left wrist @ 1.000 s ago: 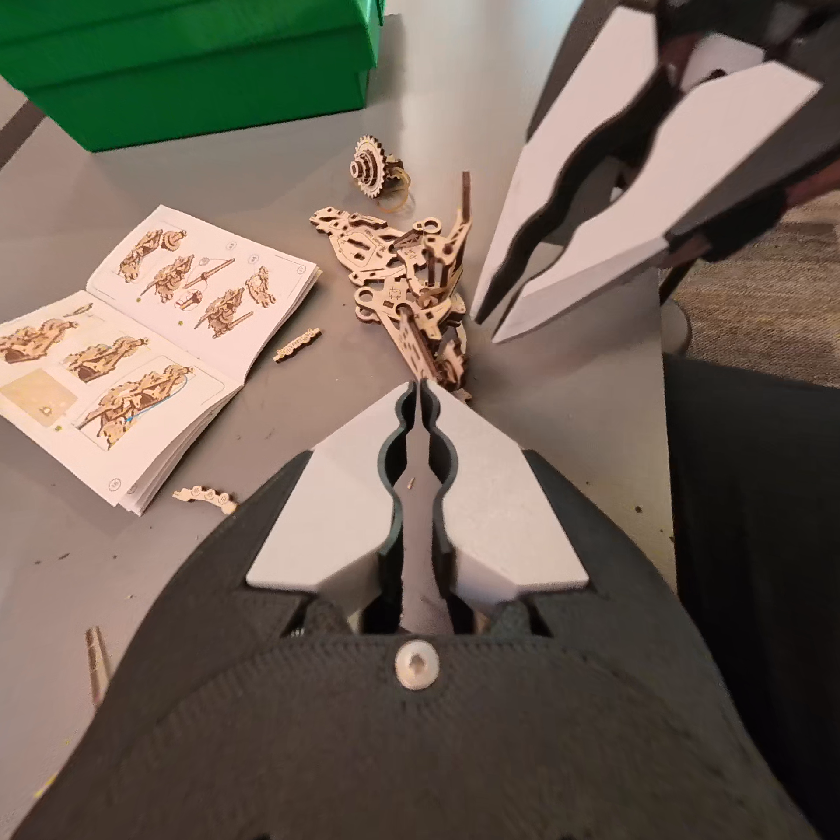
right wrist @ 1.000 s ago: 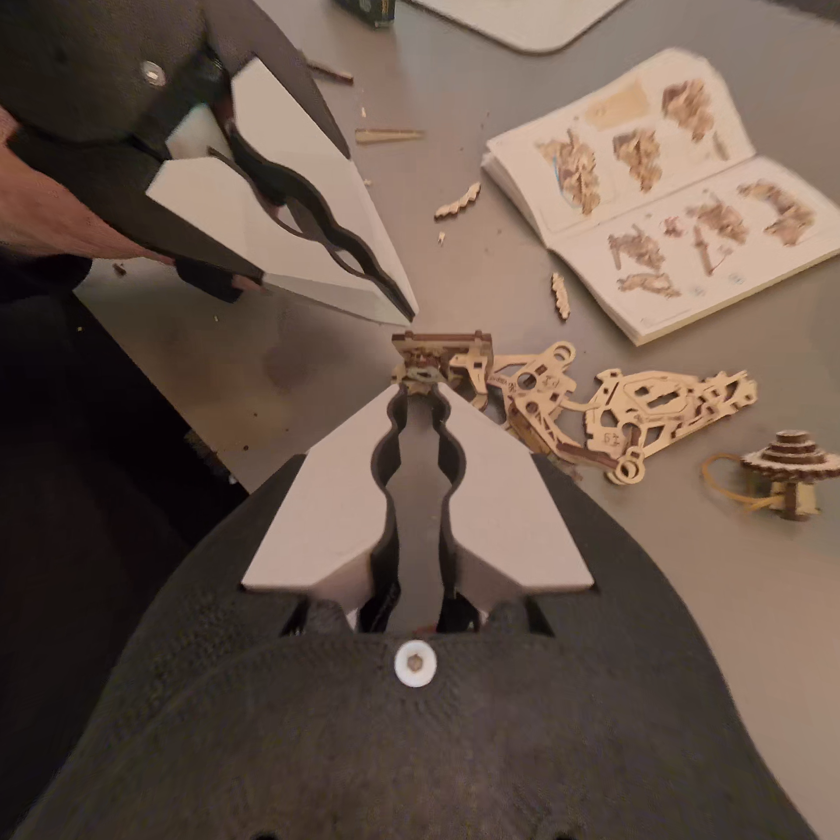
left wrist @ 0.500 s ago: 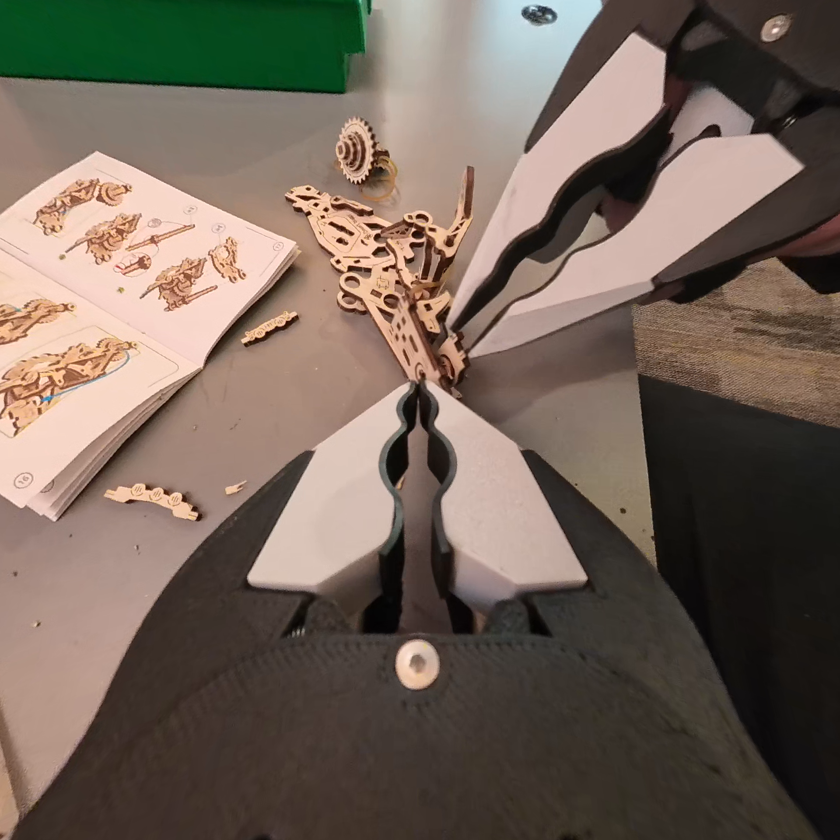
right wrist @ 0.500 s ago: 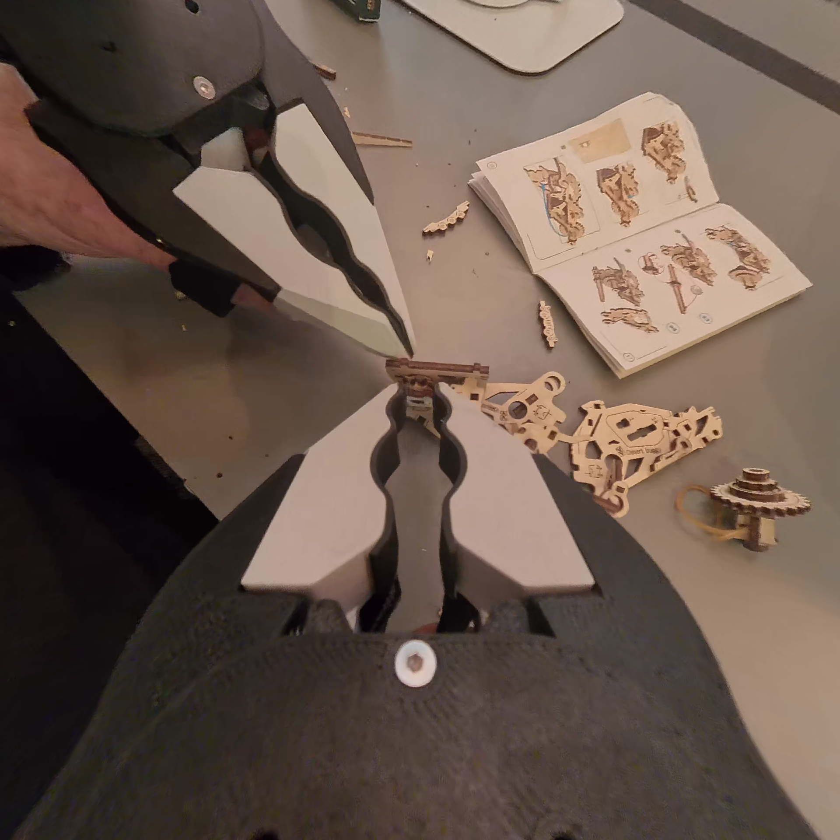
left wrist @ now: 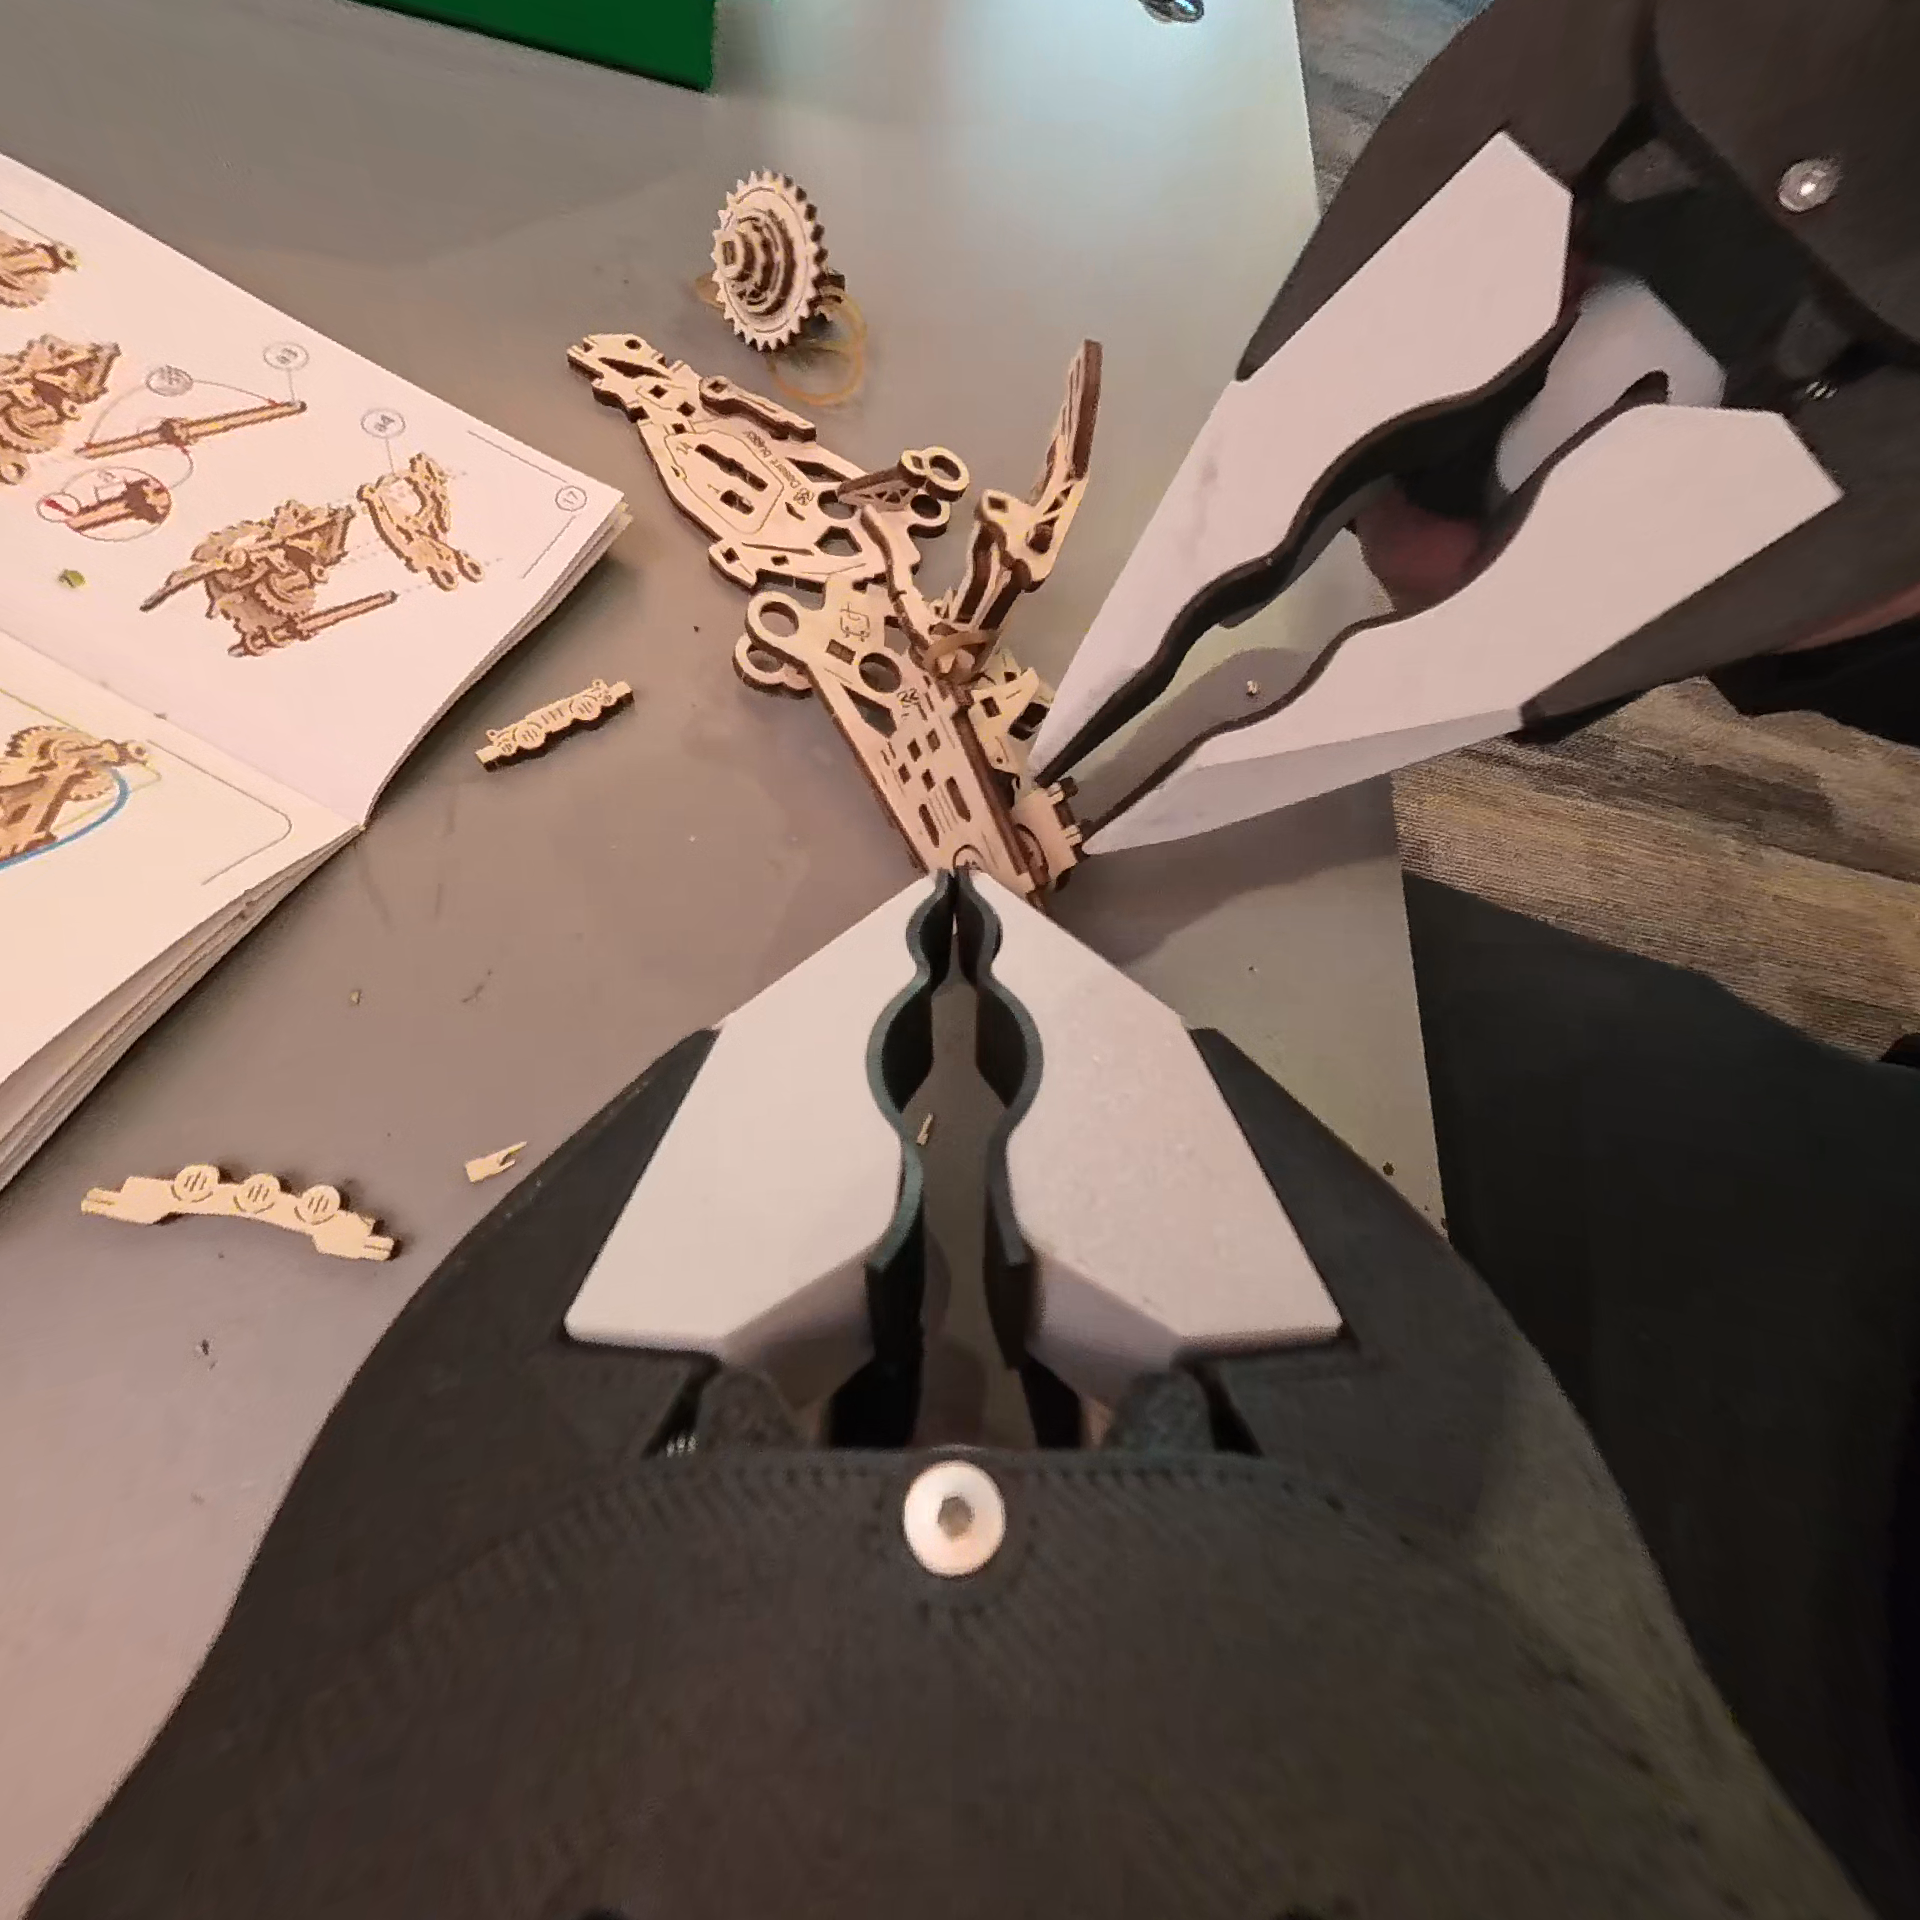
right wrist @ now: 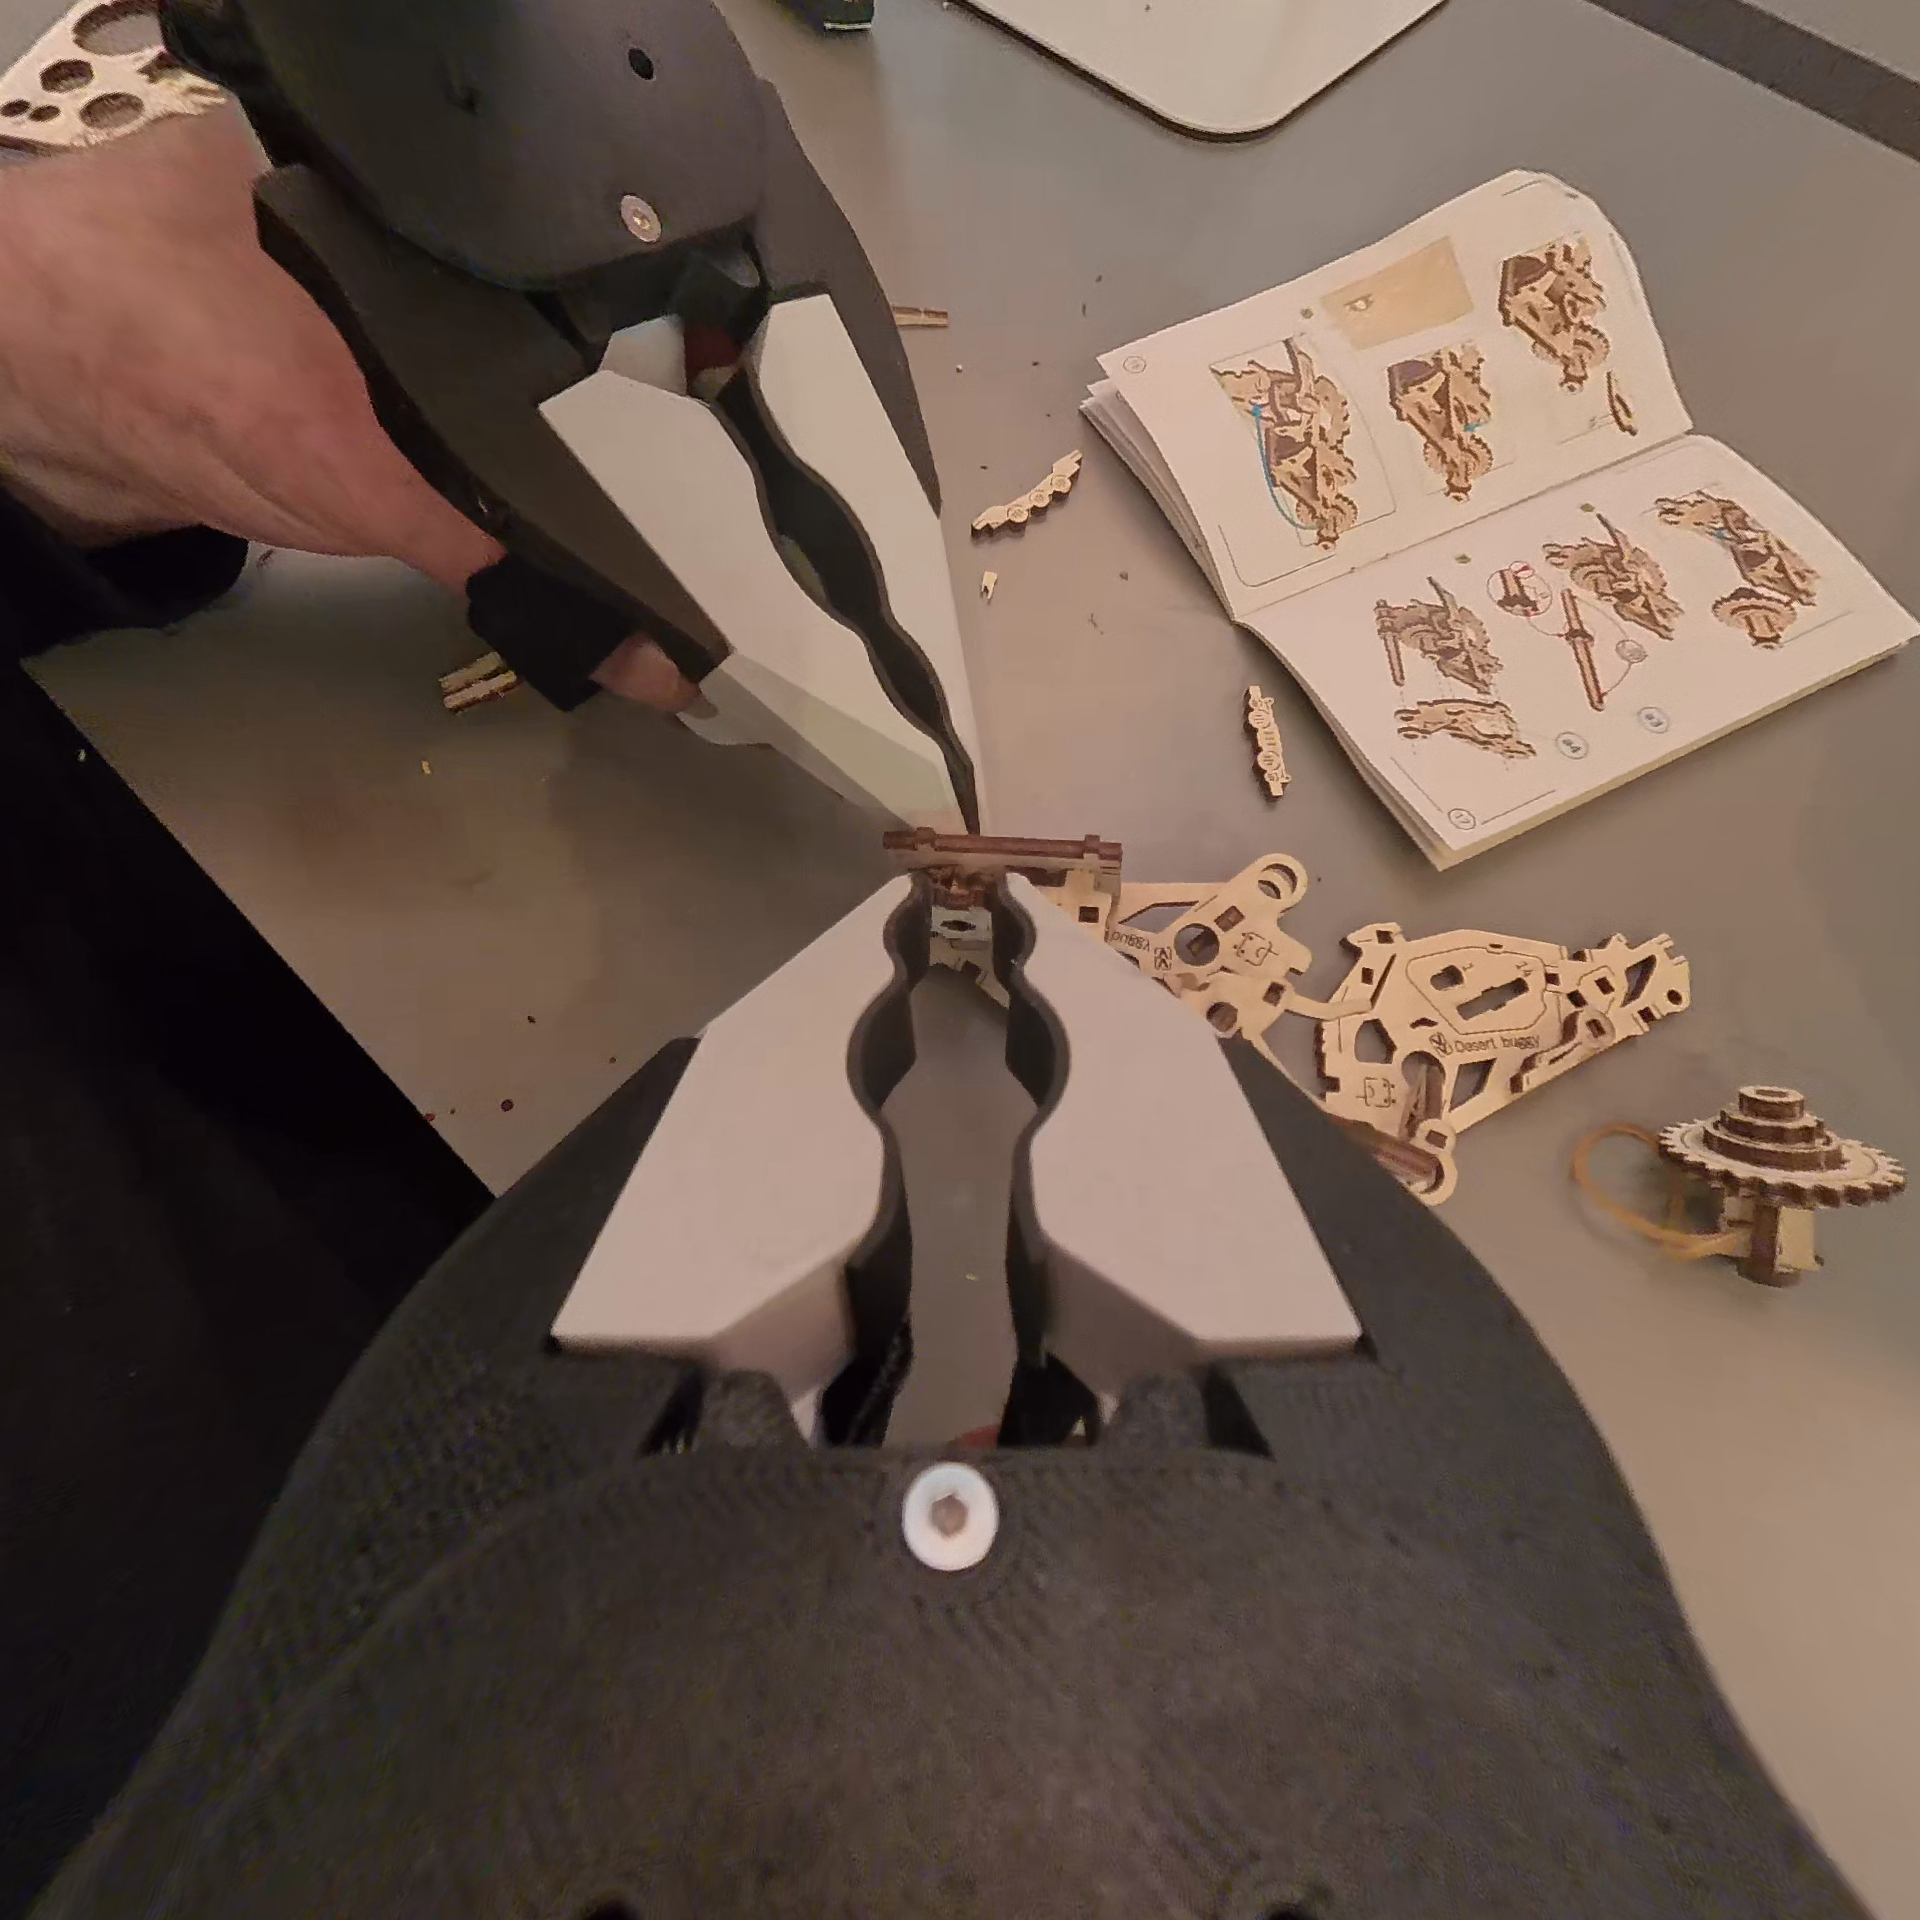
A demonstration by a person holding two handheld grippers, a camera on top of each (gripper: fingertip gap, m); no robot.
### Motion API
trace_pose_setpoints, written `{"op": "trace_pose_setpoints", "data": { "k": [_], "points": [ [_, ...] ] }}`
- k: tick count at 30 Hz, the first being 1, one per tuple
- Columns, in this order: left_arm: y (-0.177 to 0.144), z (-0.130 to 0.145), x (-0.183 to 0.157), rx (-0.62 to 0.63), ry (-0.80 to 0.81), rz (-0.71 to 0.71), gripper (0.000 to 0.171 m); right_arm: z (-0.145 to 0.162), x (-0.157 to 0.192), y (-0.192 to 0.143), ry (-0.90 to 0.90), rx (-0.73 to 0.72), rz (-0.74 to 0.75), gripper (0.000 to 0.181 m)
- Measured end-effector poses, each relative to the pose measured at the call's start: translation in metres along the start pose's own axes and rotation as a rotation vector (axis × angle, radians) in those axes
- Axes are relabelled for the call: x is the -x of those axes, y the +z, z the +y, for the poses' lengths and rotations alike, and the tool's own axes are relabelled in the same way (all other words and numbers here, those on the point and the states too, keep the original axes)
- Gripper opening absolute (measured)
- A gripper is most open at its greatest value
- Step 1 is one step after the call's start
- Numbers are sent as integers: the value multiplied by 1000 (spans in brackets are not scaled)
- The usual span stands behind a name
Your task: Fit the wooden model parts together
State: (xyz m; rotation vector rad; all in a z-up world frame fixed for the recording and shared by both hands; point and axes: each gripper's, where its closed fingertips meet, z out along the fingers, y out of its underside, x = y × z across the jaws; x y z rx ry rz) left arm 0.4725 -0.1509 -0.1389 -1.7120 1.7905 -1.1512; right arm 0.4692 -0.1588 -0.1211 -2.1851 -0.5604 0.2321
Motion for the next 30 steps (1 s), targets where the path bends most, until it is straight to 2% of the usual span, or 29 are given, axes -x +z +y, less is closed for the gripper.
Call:
{"op": "trace_pose_setpoints", "data": {
  "k": [30],
  "points": [
    [4, 0, 5, 15, 19, -43, 0, 4, -1, 6, -27, 116, 23, 11]
  ]
}}
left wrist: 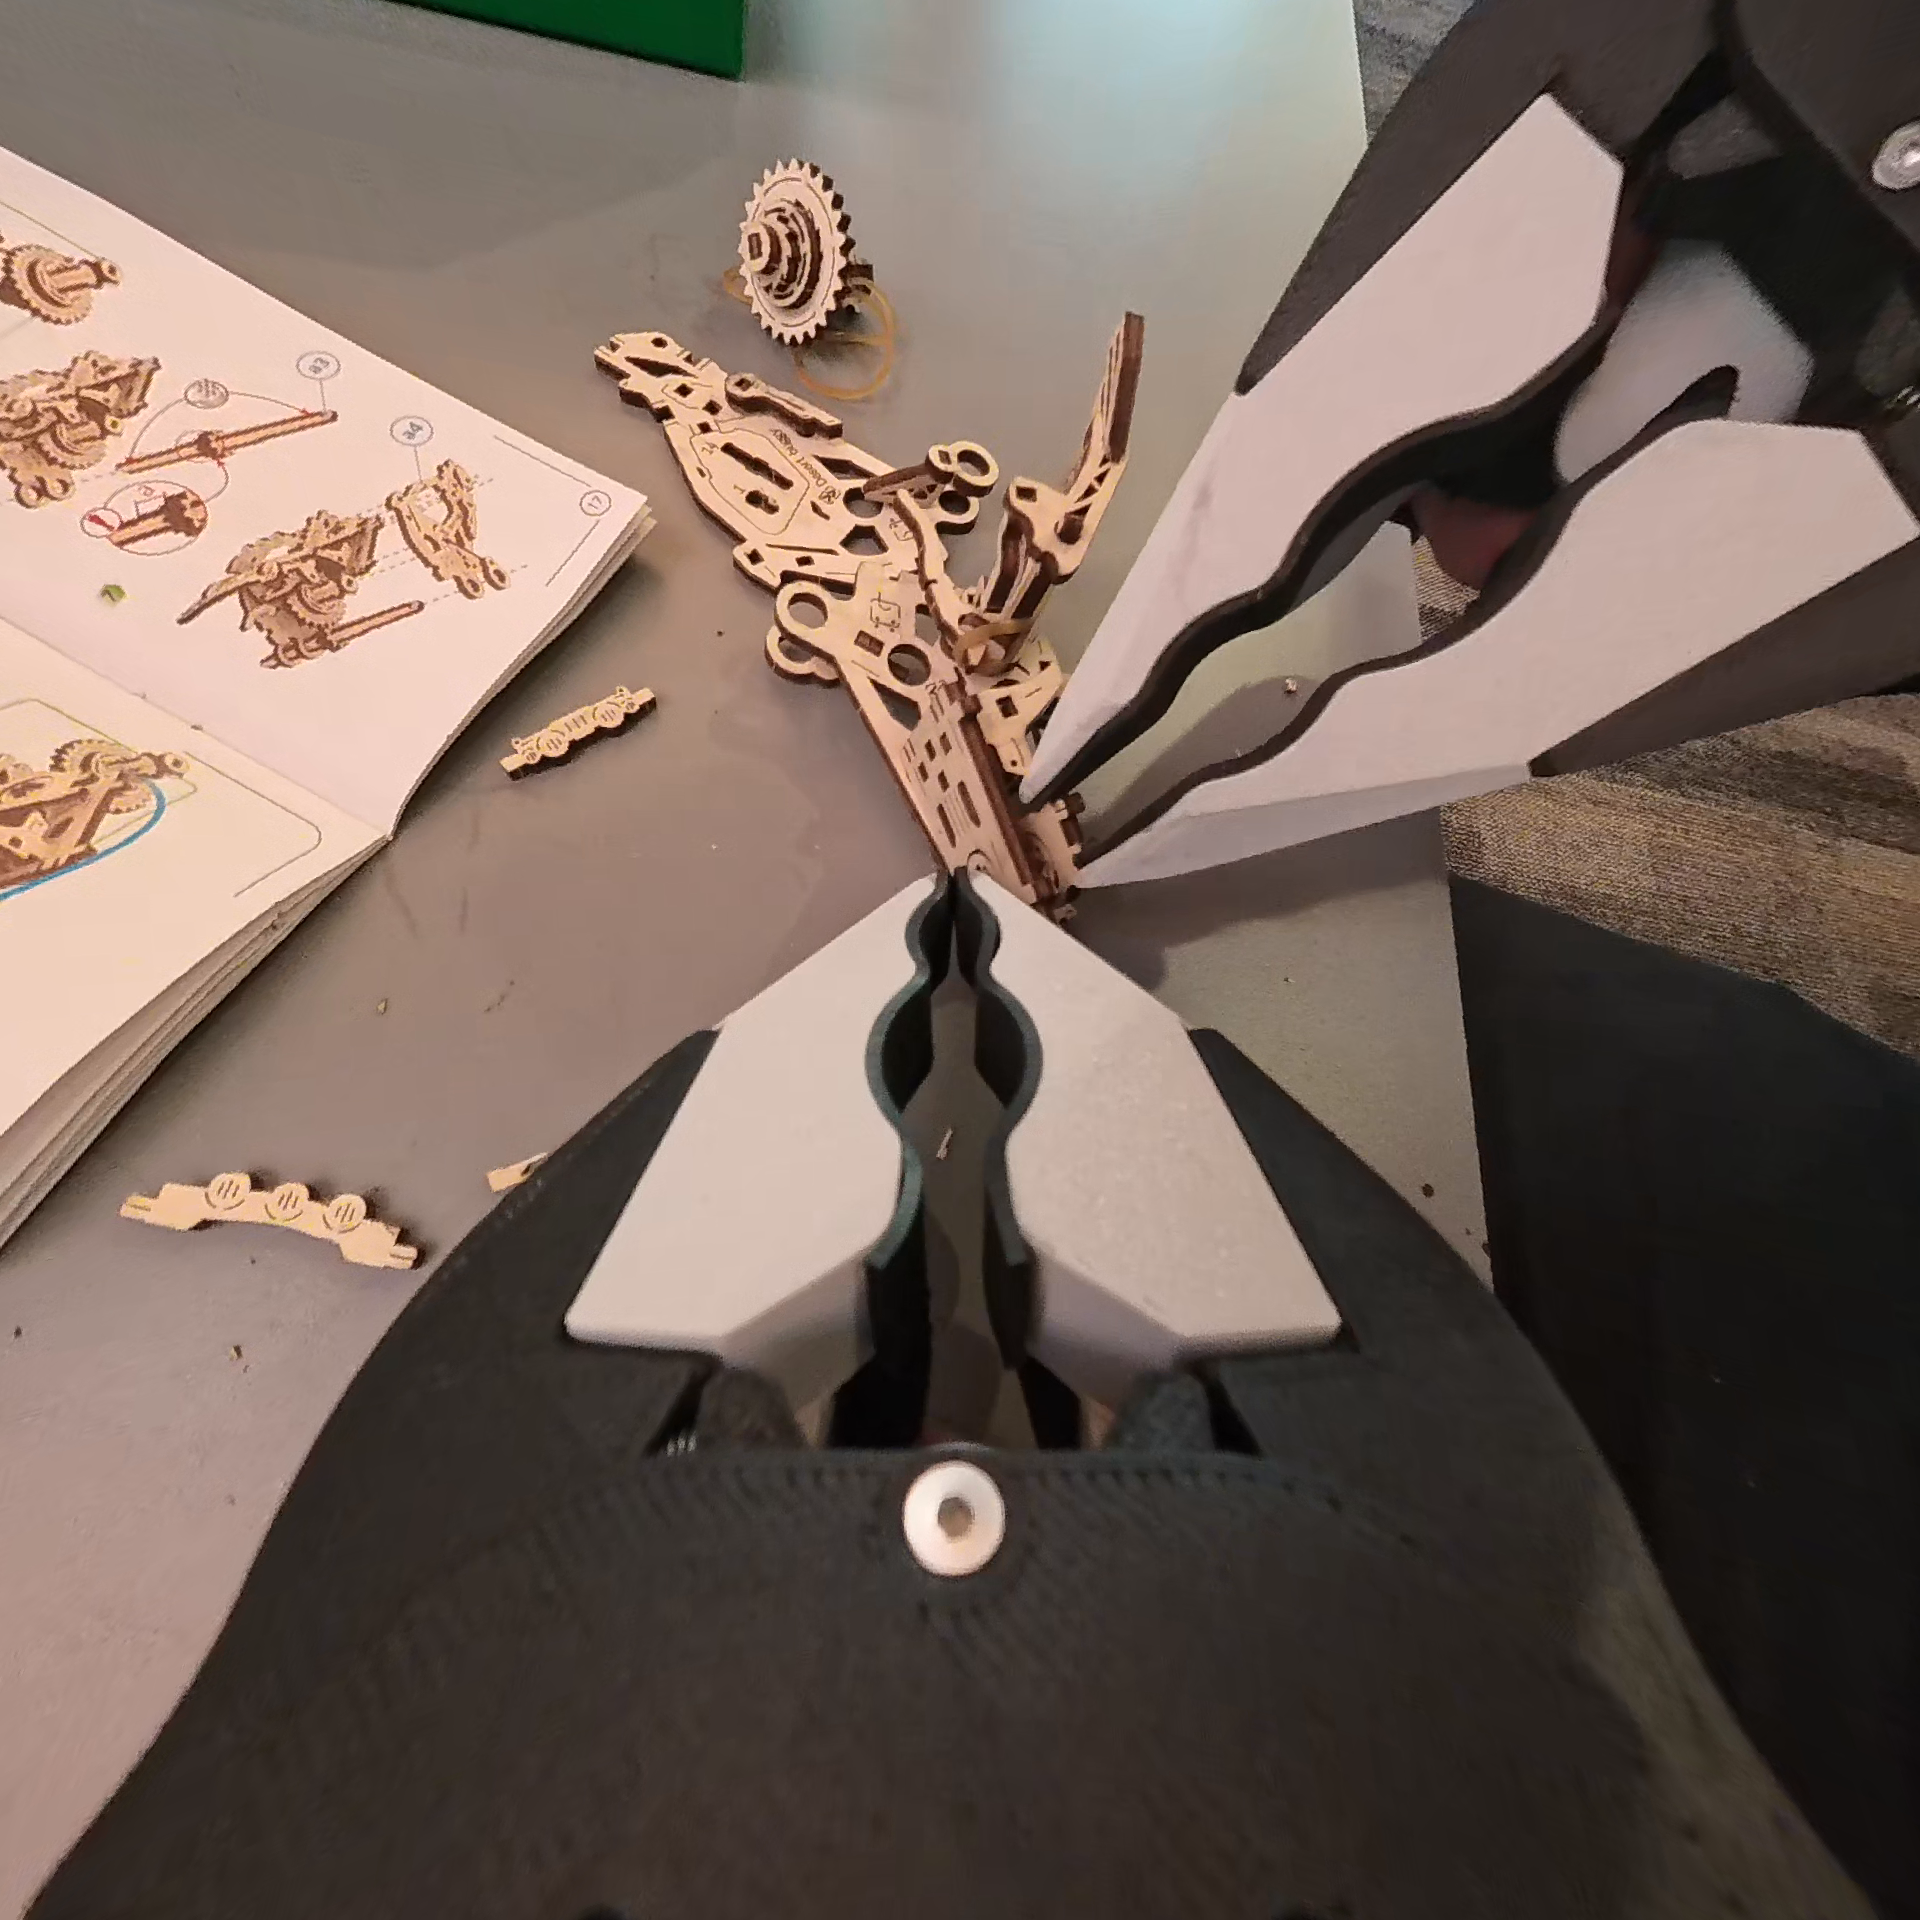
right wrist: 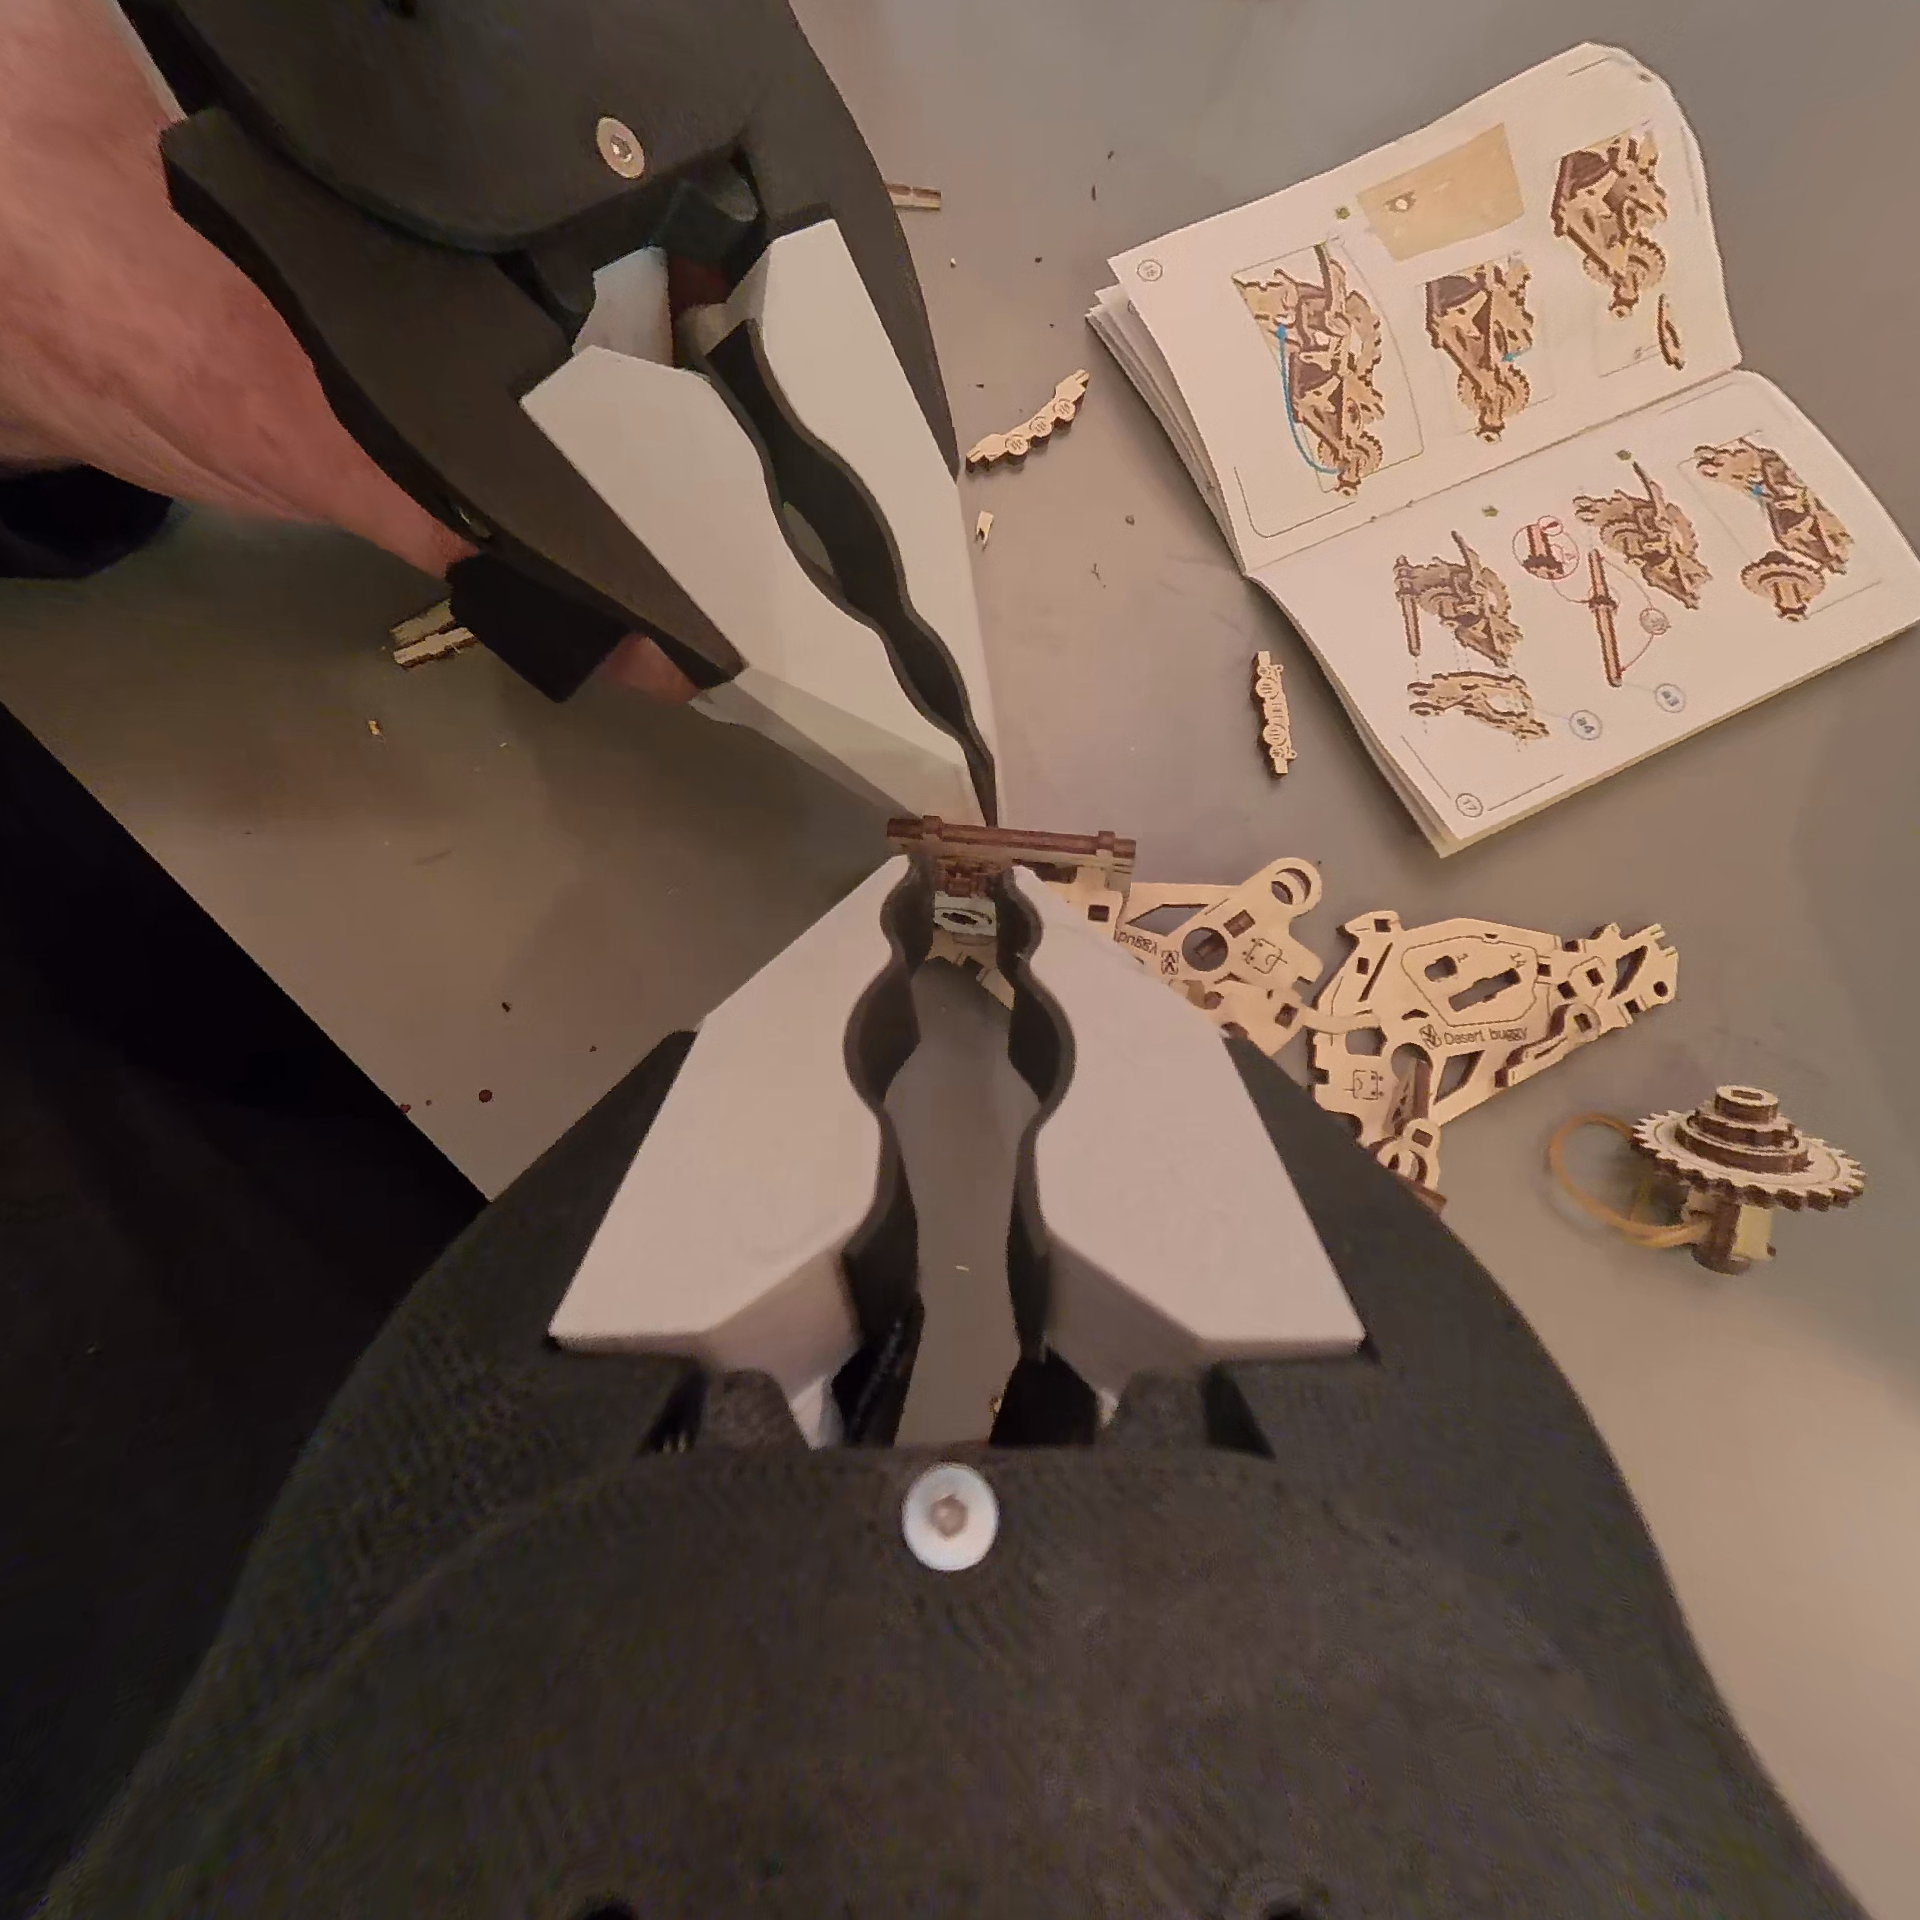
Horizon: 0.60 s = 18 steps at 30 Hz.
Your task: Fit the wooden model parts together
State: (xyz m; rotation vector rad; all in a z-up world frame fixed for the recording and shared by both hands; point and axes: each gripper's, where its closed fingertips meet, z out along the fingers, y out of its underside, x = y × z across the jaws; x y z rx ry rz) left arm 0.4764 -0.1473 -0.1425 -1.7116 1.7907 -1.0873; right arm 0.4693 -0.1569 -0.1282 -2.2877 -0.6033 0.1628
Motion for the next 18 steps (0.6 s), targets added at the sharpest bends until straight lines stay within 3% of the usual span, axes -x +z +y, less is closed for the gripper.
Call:
{"op": "trace_pose_setpoints", "data": {
  "k": [9, 18],
  "points": [
    [3, 0, -1, 12, 25, -12, 0, -8, -2, -8, -10, -55, 18, 10],
    [5, -4, -4, 0, 17, 21, 0, 1, 0, -11, -66, 77, 26, 11]
  ]
}}
